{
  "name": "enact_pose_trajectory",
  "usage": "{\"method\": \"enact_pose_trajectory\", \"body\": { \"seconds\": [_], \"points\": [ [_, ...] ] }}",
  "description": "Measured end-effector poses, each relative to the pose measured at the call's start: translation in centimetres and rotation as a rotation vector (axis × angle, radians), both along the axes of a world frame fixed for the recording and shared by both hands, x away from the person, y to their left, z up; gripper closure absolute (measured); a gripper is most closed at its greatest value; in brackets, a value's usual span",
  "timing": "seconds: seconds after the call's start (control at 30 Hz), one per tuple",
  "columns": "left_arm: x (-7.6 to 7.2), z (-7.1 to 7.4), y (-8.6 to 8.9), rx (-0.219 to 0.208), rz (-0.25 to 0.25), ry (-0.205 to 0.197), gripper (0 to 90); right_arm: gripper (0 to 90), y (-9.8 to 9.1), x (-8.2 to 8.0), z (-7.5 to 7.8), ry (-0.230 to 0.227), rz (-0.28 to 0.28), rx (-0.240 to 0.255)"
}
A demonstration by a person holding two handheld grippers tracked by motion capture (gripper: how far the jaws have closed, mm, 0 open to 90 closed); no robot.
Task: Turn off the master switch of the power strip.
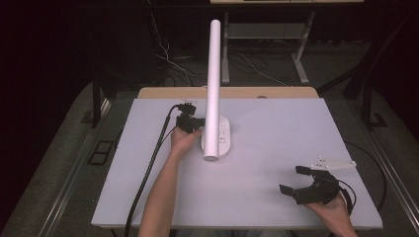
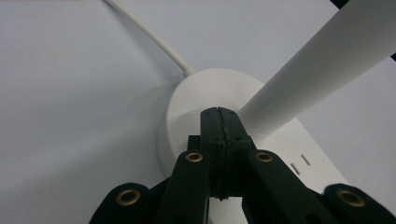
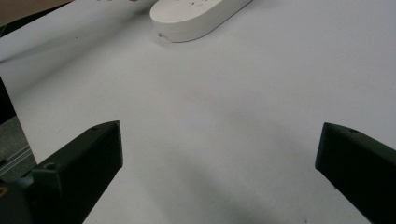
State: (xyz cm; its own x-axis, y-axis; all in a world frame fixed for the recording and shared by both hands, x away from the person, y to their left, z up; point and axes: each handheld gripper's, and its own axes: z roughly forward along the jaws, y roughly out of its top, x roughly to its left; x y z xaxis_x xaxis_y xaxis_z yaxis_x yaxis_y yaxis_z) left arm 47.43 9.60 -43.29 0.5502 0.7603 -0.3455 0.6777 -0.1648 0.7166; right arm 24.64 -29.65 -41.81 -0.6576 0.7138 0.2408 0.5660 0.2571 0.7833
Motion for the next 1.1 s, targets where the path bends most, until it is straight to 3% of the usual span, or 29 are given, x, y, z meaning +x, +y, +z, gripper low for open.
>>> {"method": "enact_pose_trajectory", "body": {
  "seconds": [0.1,0.23,0.4,0.5,0.63,0.7,0.93,1.1],
  "points": [
    [0.08,-0.12,0.27,-0.012,-0.012,0.016,90.0,0.0,-0.02,-0.09,0.05,0.0,0.001,0.0],
    [-0.03,-0.04,0.1,0.013,-0.018,0.002,90.0,0.0,-0.09,-0.1,0.05,-0.006,0.001,0.001],
    [0.09,-0.18,0.22,-0.023,-0.01,0.027,90.0,0.0,-0.05,-0.13,0.07,-0.006,0.003,0.001],
    [-0.03,-0.07,0.07,0.009,-0.02,0.01,90.0,0.0,0.01,-0.23,0.12,-0.008,0.004,0.002],
    [-0.03,-0.08,0.05,-0.001,-0.01,0.02,90.0,0.0,0.03,-0.18,0.03,-0.005,0.007,0.001],
    [-0.08,-0.28,0.18,-0.029,0.005,0.023,90.0,0.0,0.07,-0.12,0.01,-0.003,0.009,-0.001],
    [-0.06,-0.25,0.08,-0.016,0.006,0.034,90.0,0.0,0.07,-0.14,0.03,-0.002,0.004,0.0],
    [-0.02,-0.29,0.2,-0.029,0.008,0.045,90.0,0.0,0.04,-0.19,0.04,-0.006,0.006,-0.001]
  ]
}}
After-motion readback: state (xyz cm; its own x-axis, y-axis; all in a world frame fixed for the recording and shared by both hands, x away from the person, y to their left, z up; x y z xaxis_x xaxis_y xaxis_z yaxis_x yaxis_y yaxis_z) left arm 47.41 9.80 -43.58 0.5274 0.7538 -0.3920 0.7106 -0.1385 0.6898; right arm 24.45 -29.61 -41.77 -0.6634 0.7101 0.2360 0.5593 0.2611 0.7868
